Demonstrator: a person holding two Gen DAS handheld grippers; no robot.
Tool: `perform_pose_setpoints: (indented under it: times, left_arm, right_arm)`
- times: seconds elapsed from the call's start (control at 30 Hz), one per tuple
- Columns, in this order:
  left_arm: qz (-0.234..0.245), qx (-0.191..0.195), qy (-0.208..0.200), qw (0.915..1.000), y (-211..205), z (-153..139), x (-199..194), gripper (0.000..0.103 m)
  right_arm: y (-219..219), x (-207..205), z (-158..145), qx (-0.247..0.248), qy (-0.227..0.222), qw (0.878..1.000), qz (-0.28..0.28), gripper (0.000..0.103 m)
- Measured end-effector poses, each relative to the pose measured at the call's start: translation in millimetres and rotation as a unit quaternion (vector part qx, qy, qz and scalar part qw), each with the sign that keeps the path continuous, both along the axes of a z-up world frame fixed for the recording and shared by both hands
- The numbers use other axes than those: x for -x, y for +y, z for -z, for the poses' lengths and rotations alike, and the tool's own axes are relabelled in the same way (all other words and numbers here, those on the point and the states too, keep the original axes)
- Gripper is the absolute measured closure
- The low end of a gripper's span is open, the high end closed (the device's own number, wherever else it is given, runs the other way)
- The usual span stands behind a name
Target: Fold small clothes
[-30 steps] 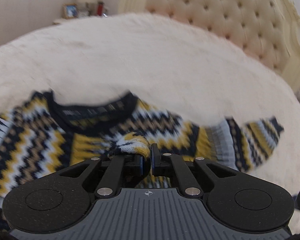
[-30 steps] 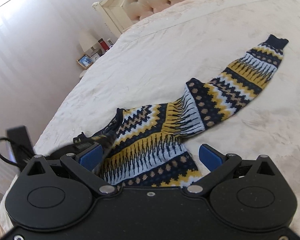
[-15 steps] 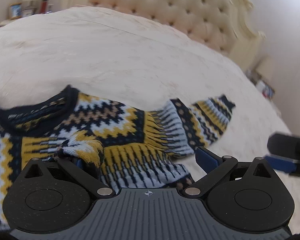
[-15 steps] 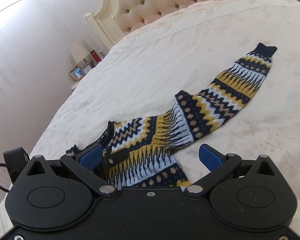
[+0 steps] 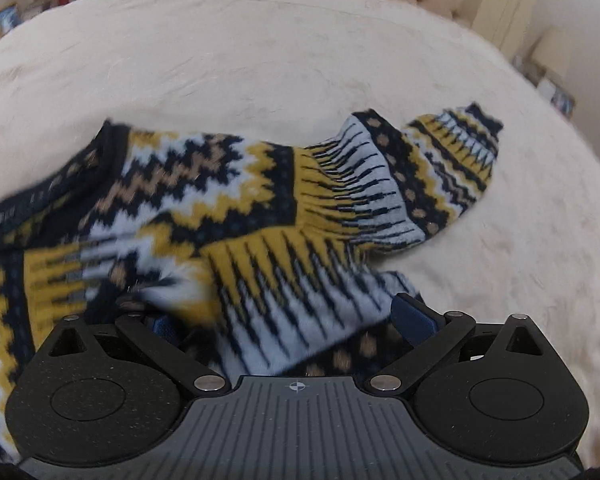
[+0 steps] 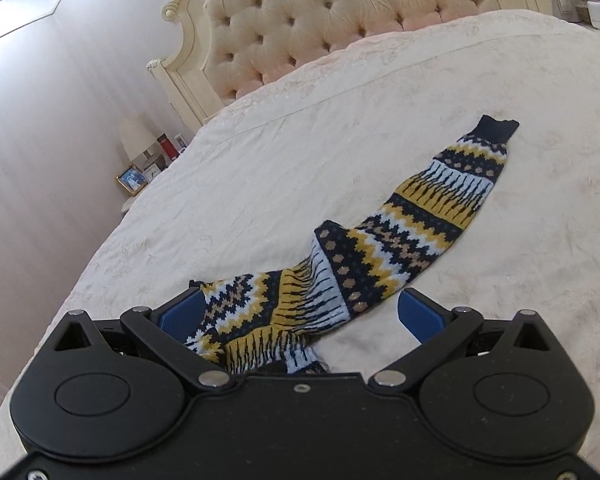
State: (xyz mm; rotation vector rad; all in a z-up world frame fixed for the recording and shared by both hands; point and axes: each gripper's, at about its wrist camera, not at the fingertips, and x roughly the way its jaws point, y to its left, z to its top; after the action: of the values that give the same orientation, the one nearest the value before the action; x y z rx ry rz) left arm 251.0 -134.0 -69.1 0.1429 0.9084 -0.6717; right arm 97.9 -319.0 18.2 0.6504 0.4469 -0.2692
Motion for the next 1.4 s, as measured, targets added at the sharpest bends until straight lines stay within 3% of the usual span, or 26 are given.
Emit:
perform_pose_setpoints:
  times: [0.17,0.4,0.63,0.77,0.9,1.17,1.4]
  left_arm:
    - [-0.024,0.085,0.002,0.9961,43.3,-3.1,17.6,0.000]
    - [-0.033,0.108,0.014,0.9935,98.7,-13.6,40.6,0.000]
    - [-0.128,0.062,-0.036,0.9891,175.8,-33.3,48.5,0.000]
    - [-0.209,0.004,-0.061,0.9759,214.8,-36.2,36.0,0.000]
    - [-0.256,-0.003,-0.048,0.9656,246.0,-26.6,16.5,0.000]
    - [-0.277,0.005,-0.025,0.9605,274.5,3.6,-16.7,0.001]
    - [-0.261,-0.001,-0.020,0.9652,278.2,14.2,-23.7,0.000]
  right_arm:
    - [4.4,-0.6,-1.1,0.005,0.003,1.000,-0.009,0.001]
    - [13.4,-7.1,5.3,0.020,0.022,0.999,-0.027,0.001]
    - [34.8,-18.6,11.9,0.054,0.040,0.996,-0.058,0.001]
    - [54.2,-28.1,17.2,0.088,0.048,0.991,-0.086,0.001]
    - [74.9,-37.4,23.9,0.123,0.056,0.984,-0.114,0.001]
    - [112.6,-56.0,39.4,0.209,0.075,0.964,-0.148,0.001]
    - [154.6,-69.5,49.8,0.340,0.086,0.925,-0.148,0.008]
